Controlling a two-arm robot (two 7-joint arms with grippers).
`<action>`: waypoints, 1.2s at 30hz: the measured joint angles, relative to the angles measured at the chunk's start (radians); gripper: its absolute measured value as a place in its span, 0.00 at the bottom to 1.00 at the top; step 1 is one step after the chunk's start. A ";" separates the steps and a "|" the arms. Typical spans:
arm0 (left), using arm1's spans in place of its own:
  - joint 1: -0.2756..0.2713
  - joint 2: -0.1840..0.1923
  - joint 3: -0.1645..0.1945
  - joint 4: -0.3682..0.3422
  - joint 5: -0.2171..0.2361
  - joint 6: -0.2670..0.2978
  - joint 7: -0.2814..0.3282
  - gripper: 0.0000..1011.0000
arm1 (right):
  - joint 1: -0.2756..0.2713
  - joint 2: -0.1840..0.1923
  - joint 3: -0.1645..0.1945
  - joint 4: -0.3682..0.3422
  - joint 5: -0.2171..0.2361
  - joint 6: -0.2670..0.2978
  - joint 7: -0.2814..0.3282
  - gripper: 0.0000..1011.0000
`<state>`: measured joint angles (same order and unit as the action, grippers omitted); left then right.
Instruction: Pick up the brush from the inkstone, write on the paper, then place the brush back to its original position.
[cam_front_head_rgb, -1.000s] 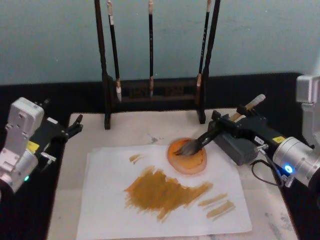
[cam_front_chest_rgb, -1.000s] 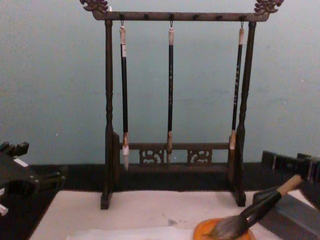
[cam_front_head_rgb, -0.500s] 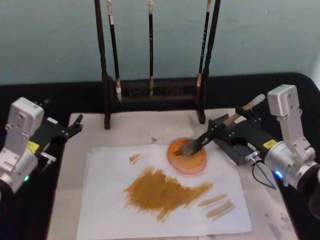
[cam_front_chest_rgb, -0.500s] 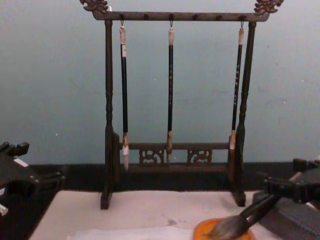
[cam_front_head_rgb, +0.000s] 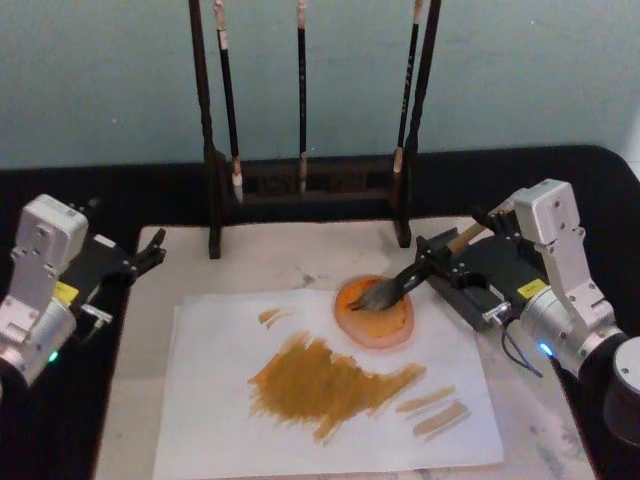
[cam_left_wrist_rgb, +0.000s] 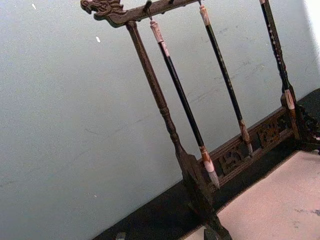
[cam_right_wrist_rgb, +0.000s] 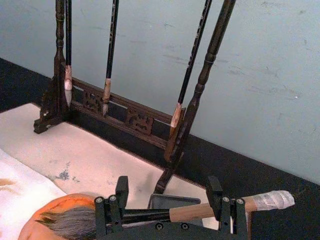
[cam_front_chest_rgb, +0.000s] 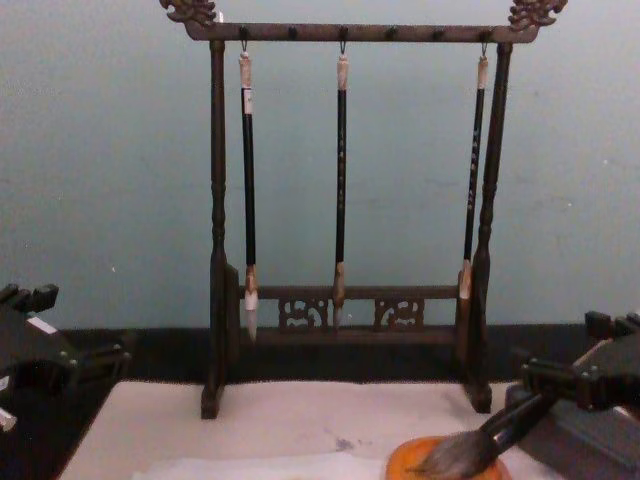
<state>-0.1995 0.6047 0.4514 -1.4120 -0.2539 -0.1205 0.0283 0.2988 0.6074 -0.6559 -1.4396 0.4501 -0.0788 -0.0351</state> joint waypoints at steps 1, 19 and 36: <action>0.000 0.000 0.000 0.000 0.000 0.000 0.000 1.00 | 0.000 -0.002 0.001 0.001 -0.003 -0.001 0.000 0.99; 0.000 0.000 0.000 0.000 0.000 0.000 0.000 1.00 | -0.002 -0.008 0.004 0.006 -0.014 -0.002 -0.002 0.99; 0.000 0.000 0.000 0.000 0.000 0.000 0.000 1.00 | -0.002 -0.006 0.004 0.005 -0.013 -0.001 -0.001 0.99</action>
<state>-0.1995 0.6047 0.4514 -1.4120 -0.2539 -0.1205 0.0283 0.2972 0.6010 -0.6522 -1.4349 0.4369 -0.0799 -0.0365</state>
